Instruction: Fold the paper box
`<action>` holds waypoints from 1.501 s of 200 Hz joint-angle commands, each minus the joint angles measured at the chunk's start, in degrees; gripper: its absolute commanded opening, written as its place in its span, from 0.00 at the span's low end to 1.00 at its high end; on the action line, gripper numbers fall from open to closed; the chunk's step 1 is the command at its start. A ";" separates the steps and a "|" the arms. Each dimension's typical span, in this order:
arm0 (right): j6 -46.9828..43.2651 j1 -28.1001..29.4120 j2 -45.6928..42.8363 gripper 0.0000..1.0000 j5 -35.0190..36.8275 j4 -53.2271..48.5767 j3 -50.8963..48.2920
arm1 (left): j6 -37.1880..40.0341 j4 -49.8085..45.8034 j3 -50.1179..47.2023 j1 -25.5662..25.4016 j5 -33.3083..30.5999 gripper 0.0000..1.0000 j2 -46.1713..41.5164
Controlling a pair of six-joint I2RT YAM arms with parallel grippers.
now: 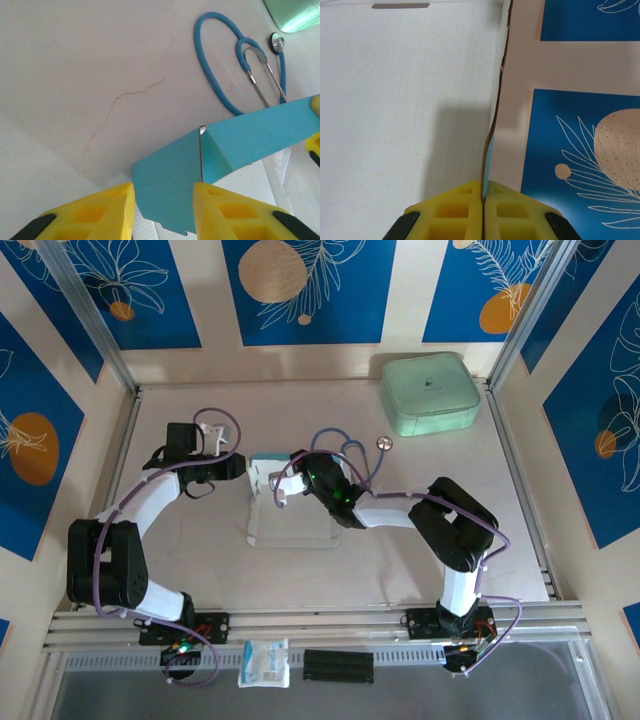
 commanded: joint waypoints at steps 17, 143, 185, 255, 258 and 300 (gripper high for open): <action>-1.81 0.36 -0.27 0.07 -3.36 -7.73 -2.14 | 1.74 -0.55 -1.20 -0.48 -1.35 0.36 0.25; -0.67 -0.21 -1.22 0.08 -5.06 -12.26 0.50 | 48.32 -22.33 11.73 0.50 -28.74 0.49 -2.67; 0.20 -0.50 -2.12 0.07 -5.73 -13.43 -0.10 | 54.59 -15.39 10.59 0.19 -27.80 0.50 4.14; -0.41 -0.56 -1.93 0.07 -5.74 -14.41 0.59 | 57.82 -16.61 10.35 0.32 -9.19 0.42 6.38; -0.40 -0.58 -1.95 0.08 -5.71 -14.50 0.59 | 57.74 -16.68 10.22 0.36 -8.54 0.41 6.20; -0.38 -0.59 -1.84 0.07 -5.57 -14.72 0.94 | 57.71 -20.87 11.73 0.34 -2.79 0.40 5.56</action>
